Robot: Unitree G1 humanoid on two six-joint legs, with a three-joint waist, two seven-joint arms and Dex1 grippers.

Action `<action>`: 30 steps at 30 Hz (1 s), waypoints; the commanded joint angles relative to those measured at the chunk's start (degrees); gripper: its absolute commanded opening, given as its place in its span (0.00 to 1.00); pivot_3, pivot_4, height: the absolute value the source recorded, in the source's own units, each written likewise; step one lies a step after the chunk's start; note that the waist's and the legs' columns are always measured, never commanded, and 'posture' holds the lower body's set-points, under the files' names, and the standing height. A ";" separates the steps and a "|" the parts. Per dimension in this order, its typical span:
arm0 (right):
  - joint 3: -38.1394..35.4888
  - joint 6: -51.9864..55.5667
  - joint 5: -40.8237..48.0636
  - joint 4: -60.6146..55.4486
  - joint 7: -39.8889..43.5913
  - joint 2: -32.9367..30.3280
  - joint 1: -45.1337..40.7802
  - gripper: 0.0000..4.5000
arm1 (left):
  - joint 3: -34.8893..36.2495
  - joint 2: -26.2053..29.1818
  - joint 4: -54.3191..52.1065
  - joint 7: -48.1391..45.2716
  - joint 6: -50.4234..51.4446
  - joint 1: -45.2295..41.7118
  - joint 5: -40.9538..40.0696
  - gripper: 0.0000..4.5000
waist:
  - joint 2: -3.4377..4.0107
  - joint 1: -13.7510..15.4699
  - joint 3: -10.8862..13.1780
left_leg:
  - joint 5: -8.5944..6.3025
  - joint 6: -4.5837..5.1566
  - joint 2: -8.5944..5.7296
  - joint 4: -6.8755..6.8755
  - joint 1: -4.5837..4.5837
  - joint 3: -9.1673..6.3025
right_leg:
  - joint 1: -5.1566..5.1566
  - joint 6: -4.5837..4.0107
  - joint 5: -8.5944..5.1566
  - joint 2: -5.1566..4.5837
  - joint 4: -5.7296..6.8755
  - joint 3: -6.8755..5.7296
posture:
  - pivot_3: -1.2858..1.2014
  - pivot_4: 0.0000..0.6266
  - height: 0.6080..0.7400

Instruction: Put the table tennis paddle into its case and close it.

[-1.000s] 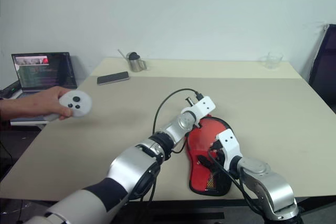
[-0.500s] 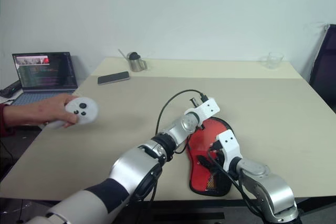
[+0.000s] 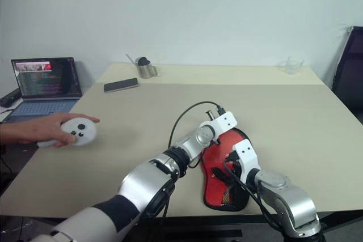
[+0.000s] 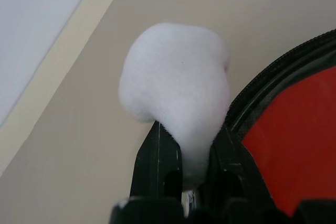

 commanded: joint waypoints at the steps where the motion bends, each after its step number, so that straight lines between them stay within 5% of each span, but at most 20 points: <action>1: 1.55 1.99 0.80 2.75 0.51 -0.27 1.64 1.00 | 1.18 -0.63 -0.78 1.23 1.29 0.62 -1.08 0.04 | -0.01 0.00 -0.05 | 0.00 0.00 0.00 0.00 0.00 0.00 | 0.00 0.00 0.00 0.00 0.00 0.00 | 0.52 0.24 1.00; 3: 1.64 1.88 0.76 2.86 0.55 -0.27 1.65 1.00 | 1.91 -0.05 -0.88 1.80 1.41 0.41 -1.78 0.04 | -0.01 0.00 -0.06 | 0.00 0.00 0.00 0.00 0.00 0.00 | 0.00 0.00 0.00 0.00 0.00 0.00 | 0.52 0.24 1.00; 4: 1.76 1.81 0.73 2.95 0.59 -0.27 1.60 1.00 | 2.56 0.36 -0.94 2.09 1.53 0.29 -2.28 0.20 | -0.01 0.00 -0.06 | 0.00 0.00 0.00 0.00 0.00 0.00 | 0.00 0.00 0.00 0.00 0.00 0.00 | 0.52 0.24 1.00; 13: 2.90 -0.28 0.02 6.22 2.02 -0.50 -1.08 1.00 | -1.88 2.47 -0.74 0.21 0.34 1.25 2.03 0.89 | -0.06 -0.02 -0.51 | 0.00 0.00 0.00 0.00 0.09 0.00 | 0.07 0.00 0.00 0.01 0.01 0.00 | 0.52 0.24 1.00; 30: -3.35 -2.36 8.87 5.84 23.40 -20.28 -14.53 1.00 | 0.58 12.11 -4.12 -12.43 -11.34 1.11 -3.58 0.89 | -0.05 0.05 -0.27 | 0.00 0.00 0.00 0.00 -0.09 -0.02 | -0.06 -0.25 0.16 -0.01 -0.03 -0.04 | 0.52 0.24 1.00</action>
